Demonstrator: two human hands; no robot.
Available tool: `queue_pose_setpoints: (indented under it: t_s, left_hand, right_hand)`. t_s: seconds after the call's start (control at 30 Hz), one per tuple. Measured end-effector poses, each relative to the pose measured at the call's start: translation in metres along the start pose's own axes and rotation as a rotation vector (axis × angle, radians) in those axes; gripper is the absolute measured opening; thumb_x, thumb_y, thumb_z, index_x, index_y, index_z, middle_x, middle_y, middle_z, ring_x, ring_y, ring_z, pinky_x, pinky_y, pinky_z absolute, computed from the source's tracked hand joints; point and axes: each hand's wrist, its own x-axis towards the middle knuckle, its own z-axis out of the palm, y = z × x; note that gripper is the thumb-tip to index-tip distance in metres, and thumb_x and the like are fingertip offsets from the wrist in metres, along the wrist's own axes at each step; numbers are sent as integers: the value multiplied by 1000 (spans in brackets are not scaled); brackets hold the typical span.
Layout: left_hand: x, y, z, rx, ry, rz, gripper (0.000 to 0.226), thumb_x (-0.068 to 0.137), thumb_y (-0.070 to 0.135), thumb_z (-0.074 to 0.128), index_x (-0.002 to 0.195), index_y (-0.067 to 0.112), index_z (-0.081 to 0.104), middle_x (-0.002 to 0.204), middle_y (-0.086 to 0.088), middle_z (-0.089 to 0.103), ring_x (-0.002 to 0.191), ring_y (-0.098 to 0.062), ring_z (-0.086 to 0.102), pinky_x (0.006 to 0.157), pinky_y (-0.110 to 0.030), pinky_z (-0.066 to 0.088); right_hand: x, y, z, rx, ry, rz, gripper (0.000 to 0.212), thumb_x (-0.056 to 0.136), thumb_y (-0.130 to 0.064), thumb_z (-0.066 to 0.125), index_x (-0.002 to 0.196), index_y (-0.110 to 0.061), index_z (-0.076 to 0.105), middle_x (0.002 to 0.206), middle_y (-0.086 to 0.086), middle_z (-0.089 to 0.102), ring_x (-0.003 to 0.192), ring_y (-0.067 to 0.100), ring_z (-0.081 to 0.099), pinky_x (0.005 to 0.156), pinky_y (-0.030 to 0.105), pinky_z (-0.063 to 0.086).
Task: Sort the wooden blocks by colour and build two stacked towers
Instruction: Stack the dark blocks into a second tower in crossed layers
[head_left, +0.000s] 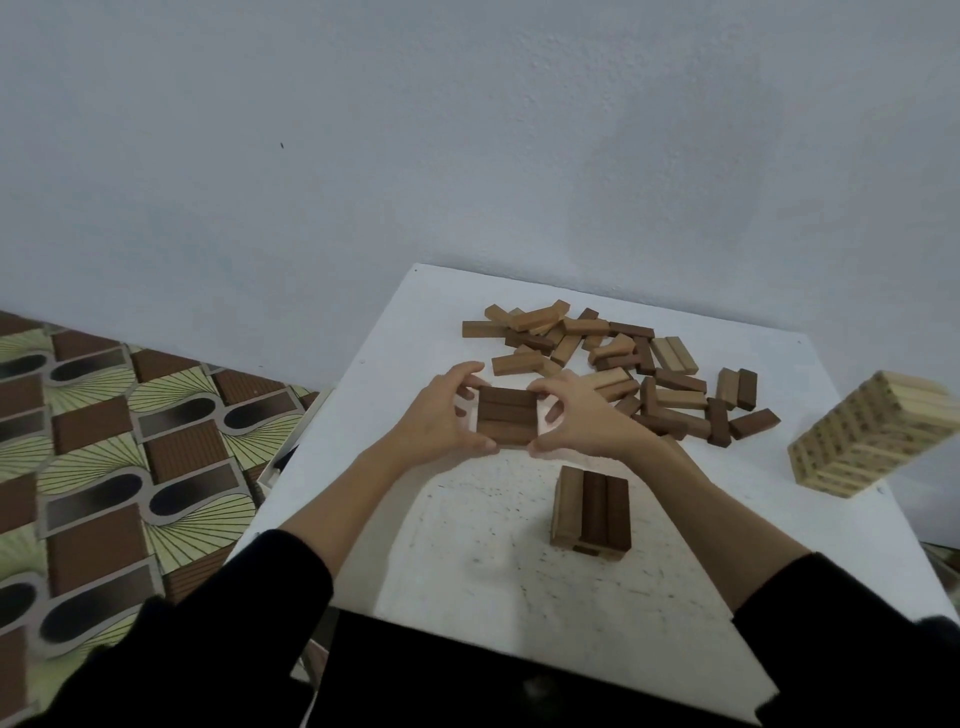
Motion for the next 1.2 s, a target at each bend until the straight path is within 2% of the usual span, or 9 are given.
queue_pose_setpoints:
  t_s: [0.2,0.3,0.37,0.57,0.6,0.7,0.83,1.1,1.2]
  left_hand:
    - [-19,40,13,-2,-36,123,92,62,19,89,139,24,38,117,9,52,105,-3,50,84,-6,39]
    - [-30,55,27,14,-95,138,93,62,22,88,140,23,36,117,9,51,107,-6,48,87,-10,37]
    - [-35,60,36,29,-132,127,93,63,23,88,140,23,35,116,11,49,108,-5,47,91,-13,36]
    - [-47,69,54,57,-241,79,92,66,19,86,142,23,33,123,6,50,116,-9,45,105,-28,37]
    - [-48,69,55,55,-251,63,92,66,19,85,142,23,33,125,5,50,118,-11,45,106,-29,37]
    - [-52,67,58,39,-277,46,91,67,16,85,141,22,33,125,4,50,120,-12,45,108,-32,37]
    - [-53,65,60,29,-285,48,92,67,15,85,142,20,32,129,2,50,122,-13,44,109,-34,36]
    - [-53,60,67,12,-343,78,113,61,24,89,146,28,14,142,6,37,130,-9,35,110,-27,28]
    - [-53,59,71,18,-349,104,114,60,22,90,145,28,13,136,5,40,128,-11,38,110,-25,27]
  right_hand:
    - [-52,0,-25,-44,83,-46,66,72,-19,78,131,-20,46,125,-6,44,97,5,47,75,12,43]
    - [-81,6,-26,-9,124,31,69,72,-17,79,132,-21,44,117,-7,44,95,5,47,70,11,42]
    - [-95,12,-23,-25,123,56,72,73,-18,78,135,-22,42,122,-6,44,97,5,47,71,11,42]
    - [-119,25,-13,-108,98,84,72,73,-27,78,136,-25,41,134,-5,41,107,11,45,94,31,46]
    - [-120,27,-11,-108,96,77,72,73,-28,78,135,-26,41,134,-6,41,106,10,44,92,29,46]
    - [-124,30,-6,-98,82,46,71,75,-26,77,136,-24,40,126,-9,37,103,7,41,78,9,38]
    - [-124,36,-4,-118,78,29,71,77,-27,75,138,-24,37,130,-5,37,103,6,38,72,2,31]
    - [-121,33,2,-141,65,34,94,69,-42,81,143,-25,26,141,-4,34,126,11,32,102,27,32]
    - [-119,29,8,-134,70,14,98,69,-36,81,146,-24,21,138,-3,37,118,8,34,101,24,30]
